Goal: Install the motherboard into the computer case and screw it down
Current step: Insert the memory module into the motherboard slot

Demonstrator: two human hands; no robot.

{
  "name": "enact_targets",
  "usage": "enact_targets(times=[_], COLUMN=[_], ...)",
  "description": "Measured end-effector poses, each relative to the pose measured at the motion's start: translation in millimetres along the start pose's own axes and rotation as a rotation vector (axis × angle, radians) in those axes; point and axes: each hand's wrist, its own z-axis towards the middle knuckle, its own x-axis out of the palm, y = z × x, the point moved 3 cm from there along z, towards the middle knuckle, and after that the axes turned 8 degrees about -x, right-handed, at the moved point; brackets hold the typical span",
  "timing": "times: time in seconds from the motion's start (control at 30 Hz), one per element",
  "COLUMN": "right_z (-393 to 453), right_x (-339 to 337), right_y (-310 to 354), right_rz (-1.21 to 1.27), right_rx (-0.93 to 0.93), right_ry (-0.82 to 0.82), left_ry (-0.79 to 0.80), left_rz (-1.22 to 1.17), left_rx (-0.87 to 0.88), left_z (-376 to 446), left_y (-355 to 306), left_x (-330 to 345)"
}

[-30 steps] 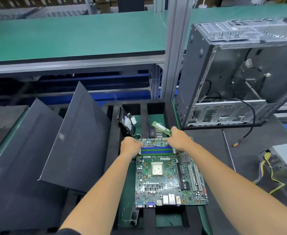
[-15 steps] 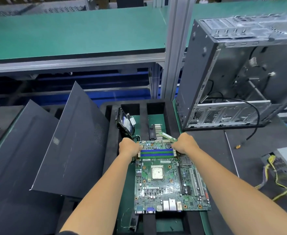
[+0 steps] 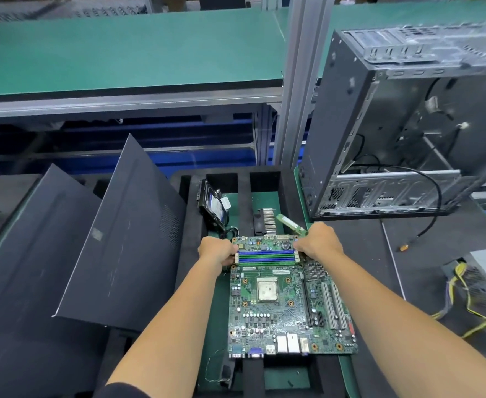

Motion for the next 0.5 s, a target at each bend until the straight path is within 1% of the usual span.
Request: enact_targets(times=[0.1,0.17,0.23,0.27,0.37,0.43,0.5], right_z=[-5.3,-8.7,-9.5,-9.8,-13.8,-15.9,-16.4], right_x=[-6.7,-10.7,-13.6,-13.4,-2.6,9.3,18.6], right_y=[0.0,3.2,16.7,26.2,54.3,62.2,60.8], right_rz=[-0.02,-0.052,-0.084,-0.097,-0.197,-0.249,-0.279], right_rx=[-0.013,-0.071,-0.233,-0.328,-0.535,-0.586,-0.597], right_ry=[0.012,0.024,0.006,0.006,0.087,0.114,0.116], left_ry=[0.011,0.017,-0.009,-0.034,-0.034,0.031,0.059], left_rz=[0.019,0.108,0.206,0.209,0.196,0.287,0.416], left_rx=[0.008,0.067,0.224,0.311,0.516,0.605,0.673], left_z=[1.7,-0.7,-3.3,-7.3,-19.6,-22.9,-23.4], left_y=[-1.3,-4.8,-12.6,-16.7,-25.3,-26.8,-24.6], left_x=[0.6,1.6,2.5,2.2,2.4,5.1,6.1])
